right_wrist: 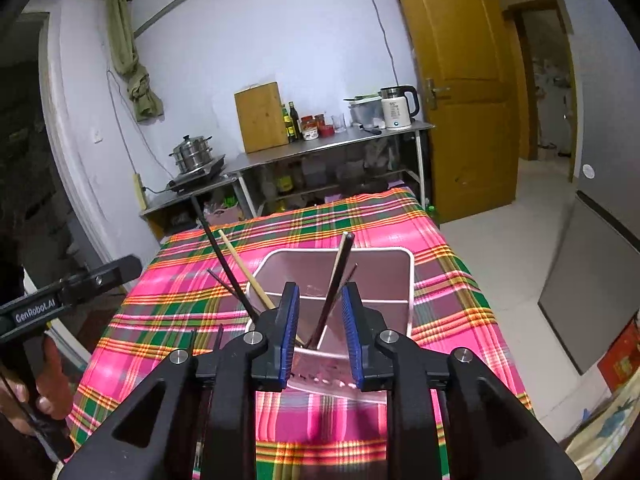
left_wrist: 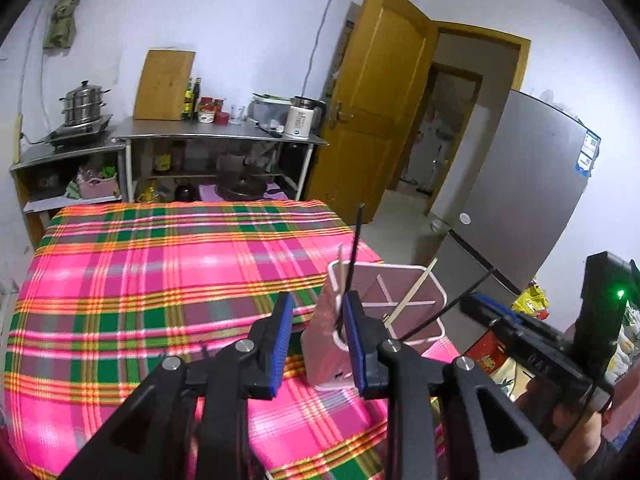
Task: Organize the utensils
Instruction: 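Move both open tools down to the remaining black chopsticks, then close the left tool on a black chopstick while the right tool grasps another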
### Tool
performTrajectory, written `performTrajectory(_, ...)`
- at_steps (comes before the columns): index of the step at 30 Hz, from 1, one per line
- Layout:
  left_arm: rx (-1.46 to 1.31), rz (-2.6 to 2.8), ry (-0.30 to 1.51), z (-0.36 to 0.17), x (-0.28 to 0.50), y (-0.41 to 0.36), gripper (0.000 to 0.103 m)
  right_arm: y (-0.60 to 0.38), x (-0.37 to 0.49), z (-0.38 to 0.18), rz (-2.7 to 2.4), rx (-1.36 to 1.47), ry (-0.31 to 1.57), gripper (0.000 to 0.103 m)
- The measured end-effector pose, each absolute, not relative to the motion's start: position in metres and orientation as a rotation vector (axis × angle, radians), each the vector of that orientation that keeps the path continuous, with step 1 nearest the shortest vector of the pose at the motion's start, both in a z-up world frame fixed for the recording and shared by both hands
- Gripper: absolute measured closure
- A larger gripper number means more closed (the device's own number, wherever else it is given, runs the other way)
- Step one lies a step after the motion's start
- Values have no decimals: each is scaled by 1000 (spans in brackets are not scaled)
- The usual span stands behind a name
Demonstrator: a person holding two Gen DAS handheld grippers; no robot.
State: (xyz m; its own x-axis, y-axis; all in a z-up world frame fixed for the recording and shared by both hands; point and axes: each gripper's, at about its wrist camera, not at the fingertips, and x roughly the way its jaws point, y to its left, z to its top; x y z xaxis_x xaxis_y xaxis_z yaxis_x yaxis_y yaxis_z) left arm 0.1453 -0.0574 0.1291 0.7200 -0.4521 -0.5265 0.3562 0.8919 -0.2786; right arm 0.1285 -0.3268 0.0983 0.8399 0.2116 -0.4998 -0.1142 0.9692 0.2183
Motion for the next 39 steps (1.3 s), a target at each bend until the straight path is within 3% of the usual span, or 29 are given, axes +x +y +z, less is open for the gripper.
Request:
performTrajectory(21, -237, -288, 721, 64, 106, 11, 75, -269, 102, 71, 313, 91, 618, 80)
performTrajectory(39, -230, -144, 906, -32, 153, 11, 75, -229, 123, 12, 404, 59, 764, 80)
